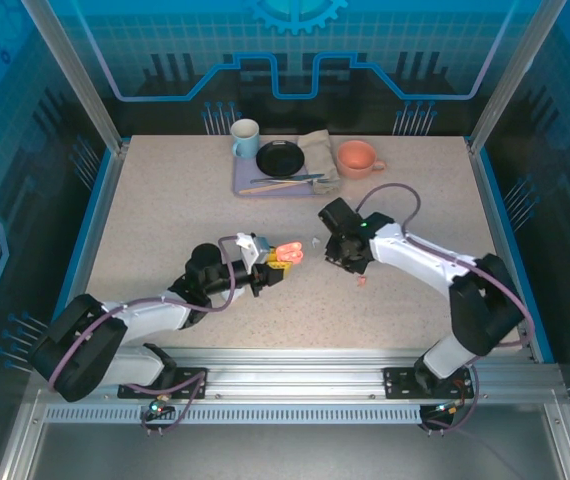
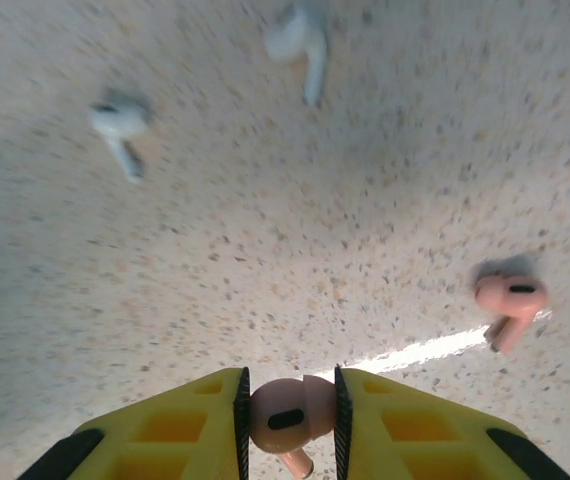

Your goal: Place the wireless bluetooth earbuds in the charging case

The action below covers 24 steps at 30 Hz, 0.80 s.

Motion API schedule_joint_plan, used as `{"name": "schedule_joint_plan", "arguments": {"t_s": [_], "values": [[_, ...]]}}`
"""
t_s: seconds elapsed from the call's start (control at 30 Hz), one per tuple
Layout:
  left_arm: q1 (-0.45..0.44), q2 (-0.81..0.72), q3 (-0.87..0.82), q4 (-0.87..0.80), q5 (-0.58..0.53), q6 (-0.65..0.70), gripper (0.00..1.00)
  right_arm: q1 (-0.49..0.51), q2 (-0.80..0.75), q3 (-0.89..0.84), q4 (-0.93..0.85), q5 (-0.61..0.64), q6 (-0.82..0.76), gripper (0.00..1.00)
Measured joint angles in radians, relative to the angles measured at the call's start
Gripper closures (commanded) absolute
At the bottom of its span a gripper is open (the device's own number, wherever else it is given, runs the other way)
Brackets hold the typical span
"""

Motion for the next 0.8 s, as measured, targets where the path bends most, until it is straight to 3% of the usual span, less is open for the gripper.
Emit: {"name": "schedule_joint_plan", "arguments": {"t_s": [0.43, 0.8], "values": [[0.000, 0.070, 0.089, -0.027, 0.029, 0.000, 1.00, -0.023, -0.291, 0.034, 0.149, 0.016, -0.259, 0.73], [0.000, 0.150, 0.199, -0.010, 0.040, -0.028, 1.00, 0.029, -0.422, -0.048, 0.565, -0.110, -0.392, 0.73]]}}
